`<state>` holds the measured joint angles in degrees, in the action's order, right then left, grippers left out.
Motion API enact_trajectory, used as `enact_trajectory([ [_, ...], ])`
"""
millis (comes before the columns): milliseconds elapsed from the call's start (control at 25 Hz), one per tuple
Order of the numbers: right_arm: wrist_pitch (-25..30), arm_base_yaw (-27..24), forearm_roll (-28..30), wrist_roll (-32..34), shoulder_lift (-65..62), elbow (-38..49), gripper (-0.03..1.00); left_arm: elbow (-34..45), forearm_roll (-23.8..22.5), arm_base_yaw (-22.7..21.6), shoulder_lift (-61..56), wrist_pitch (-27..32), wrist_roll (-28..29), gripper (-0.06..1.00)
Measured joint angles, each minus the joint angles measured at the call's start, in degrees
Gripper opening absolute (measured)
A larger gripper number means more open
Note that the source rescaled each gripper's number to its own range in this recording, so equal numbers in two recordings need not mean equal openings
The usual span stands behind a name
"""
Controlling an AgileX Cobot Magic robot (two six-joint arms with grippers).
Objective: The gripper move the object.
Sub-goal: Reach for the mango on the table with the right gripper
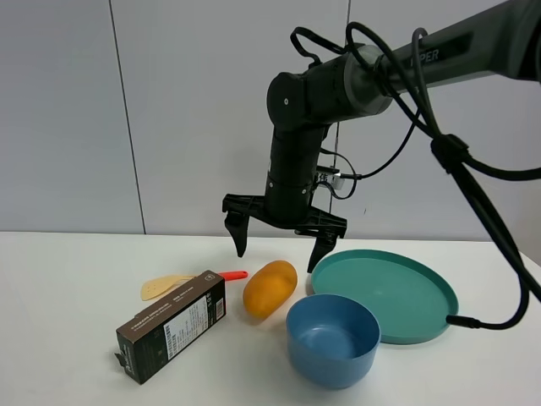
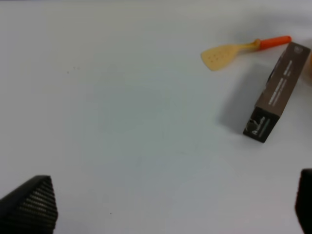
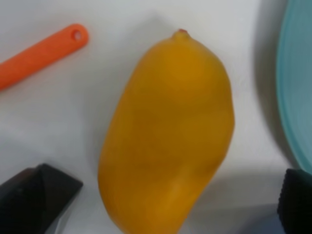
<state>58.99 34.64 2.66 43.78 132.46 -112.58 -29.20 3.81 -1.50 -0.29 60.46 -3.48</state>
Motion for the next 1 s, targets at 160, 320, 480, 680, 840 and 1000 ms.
enact_trajectory([
  [160, -0.61, 0.0, -0.53, 0.6, 0.88, -0.05, 0.88, 0.0, 0.0, 0.0, 0.0, 0.0, 0.0, 1.0],
  [320, -1.66, 0.0, -0.53, 1.21, 1.24, -0.05, 0.88, 0.0, 0.0, 0.0, 0.0, 0.0, 0.0, 1.0],
  [480, -4.09, 0.0, -1.04, 2.13, 1.59, -0.1, 0.88, 0.0, 0.0, 0.0, 0.0, 0.0, 0.0, 1.0],
  [680, -3.63, 0.0, -3.23, 2.62, 2.85, -0.23, 0.88, 0.0, 0.0, 0.0, 0.0, 0.0, 0.0, 1.0],
  [840, -2.72, 0.0, -3.5, 3.62, 3.07, -0.23, 0.86, 0.0, 0.0, 0.0, 0.0, 0.0, 0.0, 1.0],
  [1000, -2.77, 0.0, -3.52, 5.53, 3.11, -0.23, 0.86, 0.0, 0.0, 0.0, 0.0, 0.0, 0.0, 1.0],
])
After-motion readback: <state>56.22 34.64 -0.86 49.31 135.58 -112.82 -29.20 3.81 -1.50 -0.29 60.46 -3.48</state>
